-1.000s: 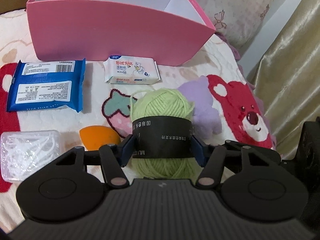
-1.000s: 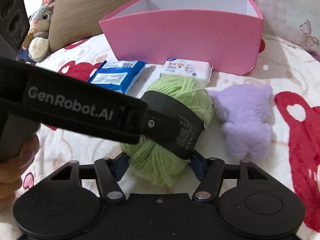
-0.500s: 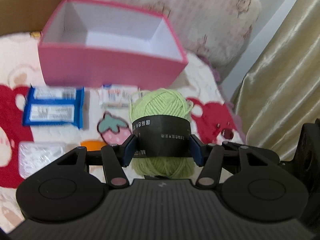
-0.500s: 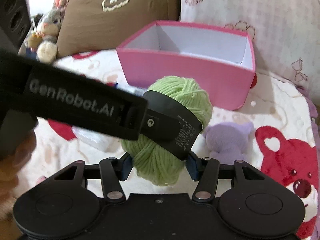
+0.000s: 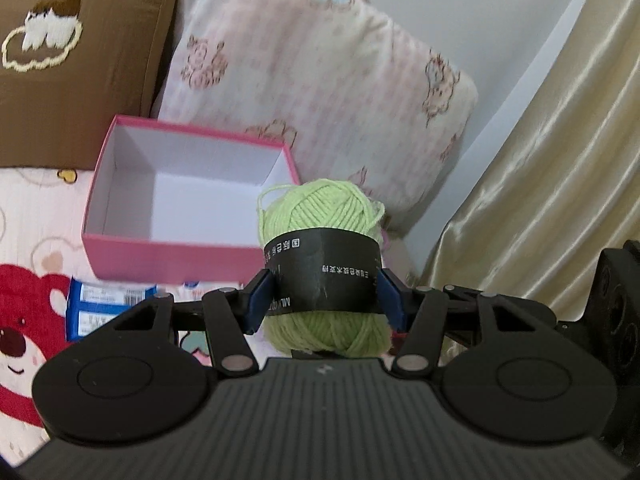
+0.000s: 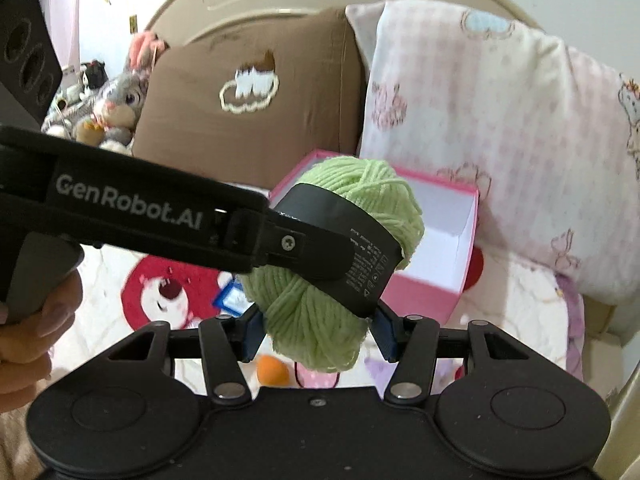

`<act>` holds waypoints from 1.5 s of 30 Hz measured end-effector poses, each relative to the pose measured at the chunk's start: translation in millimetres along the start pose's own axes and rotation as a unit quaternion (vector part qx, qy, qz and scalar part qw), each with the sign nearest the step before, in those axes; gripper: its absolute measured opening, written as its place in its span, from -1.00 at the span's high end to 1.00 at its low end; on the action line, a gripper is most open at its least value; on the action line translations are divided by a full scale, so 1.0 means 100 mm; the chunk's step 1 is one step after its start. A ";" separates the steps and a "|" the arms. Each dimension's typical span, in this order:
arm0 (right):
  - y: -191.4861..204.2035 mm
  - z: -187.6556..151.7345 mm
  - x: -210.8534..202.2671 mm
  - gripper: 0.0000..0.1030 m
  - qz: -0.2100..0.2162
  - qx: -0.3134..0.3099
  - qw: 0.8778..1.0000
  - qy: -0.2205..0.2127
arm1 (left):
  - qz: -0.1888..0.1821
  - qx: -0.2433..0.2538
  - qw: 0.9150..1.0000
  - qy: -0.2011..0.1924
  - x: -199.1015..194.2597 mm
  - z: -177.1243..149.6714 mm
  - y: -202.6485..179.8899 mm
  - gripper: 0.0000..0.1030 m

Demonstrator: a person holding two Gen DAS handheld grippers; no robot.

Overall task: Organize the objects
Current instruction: 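Lift the yarn ball with the left tool and carry it into the pink box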

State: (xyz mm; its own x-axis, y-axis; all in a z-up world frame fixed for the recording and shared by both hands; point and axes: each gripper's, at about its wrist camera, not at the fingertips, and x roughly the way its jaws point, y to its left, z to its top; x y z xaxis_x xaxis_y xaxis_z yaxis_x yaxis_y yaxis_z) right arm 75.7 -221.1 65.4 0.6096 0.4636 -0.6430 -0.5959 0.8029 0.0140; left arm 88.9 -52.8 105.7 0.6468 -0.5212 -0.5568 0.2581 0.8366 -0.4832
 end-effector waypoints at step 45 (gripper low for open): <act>-1.05 0.43 2.36 -0.15 -0.029 0.046 0.995 0.086 | 0.018 -0.081 0.992 0.097 2.50 0.97 1.29 -0.08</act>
State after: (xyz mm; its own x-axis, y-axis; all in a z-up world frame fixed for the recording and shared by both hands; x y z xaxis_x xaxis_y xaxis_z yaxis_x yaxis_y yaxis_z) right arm 305.2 -180.1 -54.8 0.5374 0.3514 -0.7666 -0.5077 0.8607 0.0386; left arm 354.0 -59.0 -30.1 0.4999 -0.5270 -0.6873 0.1079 0.8253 -0.5544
